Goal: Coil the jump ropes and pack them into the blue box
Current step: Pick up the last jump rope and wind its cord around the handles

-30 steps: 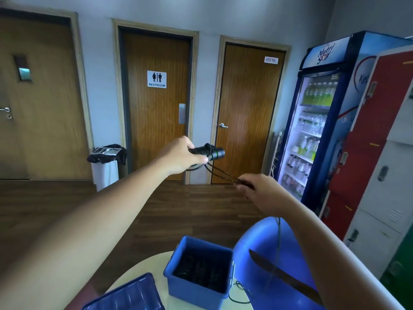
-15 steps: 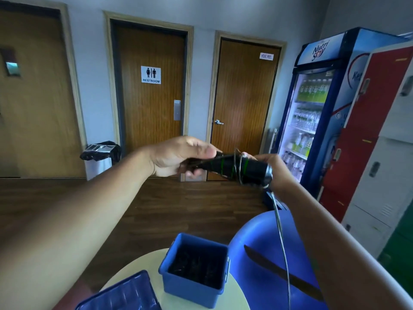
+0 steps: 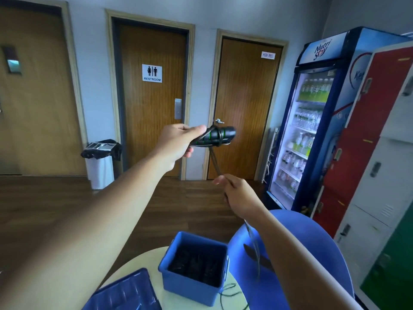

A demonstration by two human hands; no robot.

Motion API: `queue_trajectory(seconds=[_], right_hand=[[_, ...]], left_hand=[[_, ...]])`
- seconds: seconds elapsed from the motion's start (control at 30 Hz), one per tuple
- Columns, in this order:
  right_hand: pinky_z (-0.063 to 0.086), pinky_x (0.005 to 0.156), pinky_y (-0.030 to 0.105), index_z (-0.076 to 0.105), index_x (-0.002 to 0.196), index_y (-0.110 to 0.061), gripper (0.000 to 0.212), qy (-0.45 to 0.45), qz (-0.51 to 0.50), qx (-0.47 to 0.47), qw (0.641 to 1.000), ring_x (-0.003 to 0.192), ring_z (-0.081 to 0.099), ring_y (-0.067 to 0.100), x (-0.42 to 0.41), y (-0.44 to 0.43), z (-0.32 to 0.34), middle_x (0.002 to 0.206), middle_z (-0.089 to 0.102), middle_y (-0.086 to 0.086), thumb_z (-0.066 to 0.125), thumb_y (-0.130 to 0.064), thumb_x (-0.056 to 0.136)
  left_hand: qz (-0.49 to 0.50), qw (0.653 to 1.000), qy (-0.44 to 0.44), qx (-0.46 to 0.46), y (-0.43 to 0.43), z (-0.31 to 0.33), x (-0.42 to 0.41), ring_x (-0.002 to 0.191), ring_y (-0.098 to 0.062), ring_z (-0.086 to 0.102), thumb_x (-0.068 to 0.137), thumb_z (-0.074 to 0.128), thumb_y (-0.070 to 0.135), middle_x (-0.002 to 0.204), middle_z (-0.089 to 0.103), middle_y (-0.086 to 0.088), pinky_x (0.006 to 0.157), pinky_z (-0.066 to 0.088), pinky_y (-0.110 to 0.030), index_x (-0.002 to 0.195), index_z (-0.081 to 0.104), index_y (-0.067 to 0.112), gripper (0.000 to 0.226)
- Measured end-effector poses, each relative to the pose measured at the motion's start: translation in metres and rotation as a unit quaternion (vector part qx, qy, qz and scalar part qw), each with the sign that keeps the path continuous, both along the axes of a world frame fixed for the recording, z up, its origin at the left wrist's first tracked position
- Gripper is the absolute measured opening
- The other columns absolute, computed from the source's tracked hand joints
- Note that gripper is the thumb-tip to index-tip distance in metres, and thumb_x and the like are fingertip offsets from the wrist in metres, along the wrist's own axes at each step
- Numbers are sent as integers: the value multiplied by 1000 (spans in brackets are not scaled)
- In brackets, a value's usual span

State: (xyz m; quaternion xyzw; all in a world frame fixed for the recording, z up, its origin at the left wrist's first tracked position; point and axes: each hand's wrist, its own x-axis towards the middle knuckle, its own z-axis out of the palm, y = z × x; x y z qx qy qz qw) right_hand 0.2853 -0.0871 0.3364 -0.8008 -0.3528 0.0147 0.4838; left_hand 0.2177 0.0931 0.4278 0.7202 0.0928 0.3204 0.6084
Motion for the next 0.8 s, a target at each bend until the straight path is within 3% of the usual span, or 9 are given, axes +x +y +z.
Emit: queue_trajectory(seconds=[0.03, 0.13, 0.23, 0.3, 0.4, 0.5, 0.6, 0.7, 0.8], right_hand=[[36, 48, 21, 65, 90, -27, 26, -38, 0, -29, 999, 45, 45, 1, 0, -2, 1, 52, 55, -12, 46, -39, 103], [40, 49, 14, 64, 97, -28, 15, -140, -4, -108, 984, 56, 51, -1, 1, -13, 11, 68, 59, -12, 51, -32, 102], [40, 53, 13, 70, 101, -22, 18, -210, -39, -121, 969, 66, 58, 7, -1, -23, 34, 74, 63, -12, 53, -27, 102], [45, 61, 18, 74, 105, -23, 17, -237, -66, -89, 965, 73, 65, 14, 3, -30, 48, 82, 70, -8, 58, -26, 99], [49, 66, 25, 78, 100, -31, 12, -260, -88, -58, 960, 69, 64, 4, 11, -42, 65, 84, 72, -16, 70, -33, 91], [46, 57, 17, 79, 83, -35, 4, -195, -66, -15, 978, 56, 60, -3, 17, -48, 73, 72, 72, -21, 78, -39, 81], [49, 63, 15, 77, 76, -35, 5, -89, -1, 81, 993, 67, 65, -1, 15, -51, 69, 71, 74, -18, 81, -38, 75], [50, 61, 20, 74, 54, -30, 44, -5, 58, 143, 988, 59, 62, -6, 4, -48, 55, 58, 69, -17, 66, -3, 87], [37, 49, 24, 66, 66, -25, 38, -67, -23, 106, 992, 43, 47, 0, 8, -33, 30, 51, 61, -12, 53, -10, 98]], left_hand=[[61, 992, 21, 112, 3, -2, 2, 55, -13, 58, 84, 77, 40, 75, 67, -2, 47, 47, -25, 92, 68, 13, 30], [144, 904, 98, 391, 7, -13, 0, 53, -8, 55, 84, 74, 46, 76, 65, 4, 42, 36, -20, 95, 62, 21, 29], [84, 883, 149, 437, 9, -22, -2, 57, -8, 57, 81, 76, 49, 78, 66, 7, 45, 35, -21, 97, 65, 24, 32], [21, 883, 177, 434, 6, -22, -4, 66, -11, 61, 77, 78, 56, 82, 68, 7, 51, 37, -24, 94, 68, 30, 33], [-124, 890, 211, 384, -2, -17, -7, 71, -18, 63, 71, 81, 58, 92, 71, -1, 55, 43, -31, 93, 72, 30, 37], [-251, 903, 202, 285, -8, -11, -16, 66, -22, 57, 79, 78, 48, 90, 69, -13, 49, 43, -29, 97, 71, 11, 42], [-334, 909, 160, 189, -7, -4, -25, 57, -21, 52, 86, 69, 49, 82, 59, -18, 43, 36, -24, 96, 63, 3, 48], [-319, 938, 90, 96, -8, 3, -27, 41, -12, 48, 82, 65, 52, 70, 57, -14, 35, 27, -17, 95, 62, 3, 50], [-240, 970, 45, 8, -15, 8, -20, 38, -13, 43, 84, 68, 54, 69, 49, -12, 35, 20, -18, 94, 60, 5, 51]])
